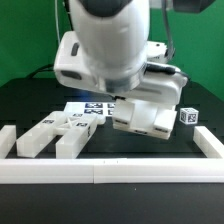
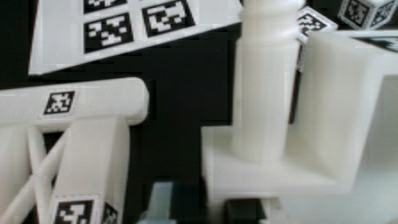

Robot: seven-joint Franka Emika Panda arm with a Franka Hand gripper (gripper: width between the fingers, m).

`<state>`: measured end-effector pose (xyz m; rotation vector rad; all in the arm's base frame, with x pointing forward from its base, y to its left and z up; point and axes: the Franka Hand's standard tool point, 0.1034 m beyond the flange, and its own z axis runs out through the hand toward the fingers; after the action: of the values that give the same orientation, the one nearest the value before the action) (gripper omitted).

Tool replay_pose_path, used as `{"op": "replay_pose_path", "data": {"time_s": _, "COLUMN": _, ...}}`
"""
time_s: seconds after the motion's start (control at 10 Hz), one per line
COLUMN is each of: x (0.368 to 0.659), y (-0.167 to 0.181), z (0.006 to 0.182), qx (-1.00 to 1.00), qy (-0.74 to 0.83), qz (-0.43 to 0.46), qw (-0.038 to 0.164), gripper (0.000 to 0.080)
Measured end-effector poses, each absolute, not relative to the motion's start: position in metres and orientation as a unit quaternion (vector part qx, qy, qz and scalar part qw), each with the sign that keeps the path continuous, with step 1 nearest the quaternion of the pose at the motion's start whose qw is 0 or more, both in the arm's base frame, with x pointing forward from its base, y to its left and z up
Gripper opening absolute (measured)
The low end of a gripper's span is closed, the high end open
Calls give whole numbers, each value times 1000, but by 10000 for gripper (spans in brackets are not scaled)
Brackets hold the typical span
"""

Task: Assemble chair

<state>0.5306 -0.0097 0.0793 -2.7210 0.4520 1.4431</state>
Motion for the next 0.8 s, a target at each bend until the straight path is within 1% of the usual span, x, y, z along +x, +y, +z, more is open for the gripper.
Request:
{"op": "replay_pose_path", "data": {"time_s": 0.1, "x": 533, "y": -13, "z": 75, "qx": -870, "qy": 147, "qz": 470, "qw": 18, "gripper": 35}}
{"op": "replay_pose_path", "data": {"time_s": 0.2, "x": 525, "y": -16, "z": 73, "qx": -854, "qy": 156, "qz": 497, "qw": 20, "gripper": 35}}
{"op": "replay_pose_path", "data": {"time_s": 0.3, "x": 519, "y": -21, "z": 67, "qx": -835, "qy": 167, "qz": 524, "qw": 18, "gripper": 35}}
{"op": "replay_pose_path", "data": {"time_s": 0.4, "x": 521, "y": -24, "z": 61, "qx": -831, "qy": 171, "qz": 529, "qw": 16, "gripper": 35}}
{"op": "replay_pose_path", "data": {"time_s": 0.6, "x": 526, "y": -25, "z": 61, "qx": -840, "qy": 171, "qz": 515, "qw": 18, "gripper": 35}}
{"op": "replay_pose_path", "data": {"time_s": 0.7, "x": 527, "y": -26, "z": 60, "qx": -840, "qy": 172, "qz": 514, "qw": 18, "gripper": 291}}
{"op": "replay_pose_path", "data": {"time_s": 0.8, "x": 528, "y": -27, "z": 59, "qx": -842, "qy": 173, "qz": 511, "qw": 18, "gripper": 291}}
